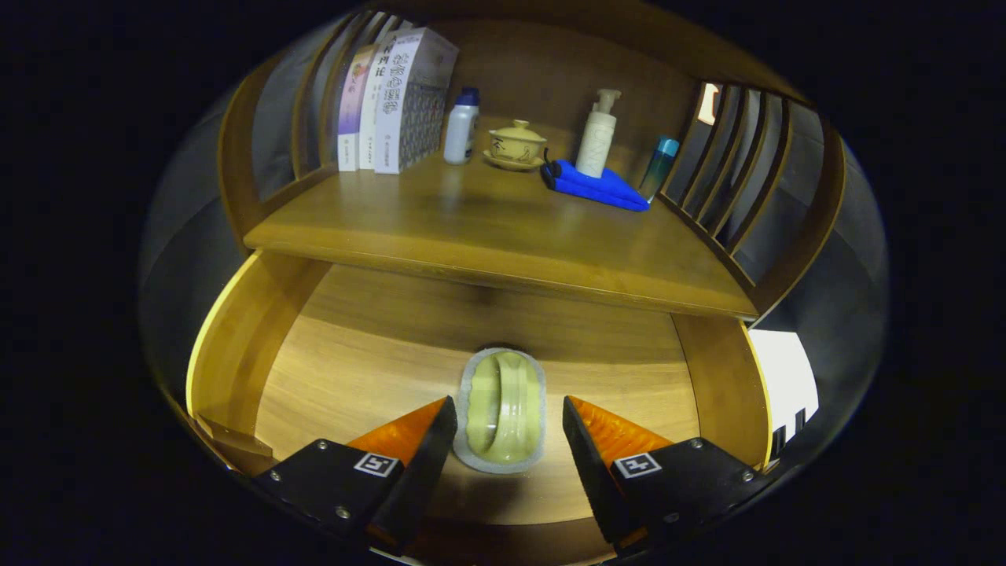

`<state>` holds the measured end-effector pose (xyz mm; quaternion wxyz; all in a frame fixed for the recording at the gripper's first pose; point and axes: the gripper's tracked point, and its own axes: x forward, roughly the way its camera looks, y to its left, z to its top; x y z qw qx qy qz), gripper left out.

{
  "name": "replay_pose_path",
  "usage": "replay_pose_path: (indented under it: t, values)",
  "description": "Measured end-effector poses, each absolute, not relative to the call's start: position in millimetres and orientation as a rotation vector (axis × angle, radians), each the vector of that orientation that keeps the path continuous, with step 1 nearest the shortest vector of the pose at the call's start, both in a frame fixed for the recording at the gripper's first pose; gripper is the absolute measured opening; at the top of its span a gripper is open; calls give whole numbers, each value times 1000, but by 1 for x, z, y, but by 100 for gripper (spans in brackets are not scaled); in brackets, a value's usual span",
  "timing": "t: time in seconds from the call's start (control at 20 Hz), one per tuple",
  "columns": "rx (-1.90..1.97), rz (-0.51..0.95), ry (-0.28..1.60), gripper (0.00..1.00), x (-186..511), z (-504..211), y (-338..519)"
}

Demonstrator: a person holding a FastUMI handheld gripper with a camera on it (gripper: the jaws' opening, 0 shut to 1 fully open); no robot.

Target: Pull open the drawer, take out the items inside it, and place them on the countertop above the cabinet.

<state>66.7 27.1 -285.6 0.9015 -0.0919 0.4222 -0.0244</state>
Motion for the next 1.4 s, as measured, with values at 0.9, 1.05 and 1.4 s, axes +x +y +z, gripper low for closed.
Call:
replay_pose_path:
  t: [0.9,1.05,1.4]
  values:
    - [-161,4,893,14,49,-311,36]
    - [-164,29,823,13,40,-283,44]
    - [-159,37,573,13,46,-187,43]
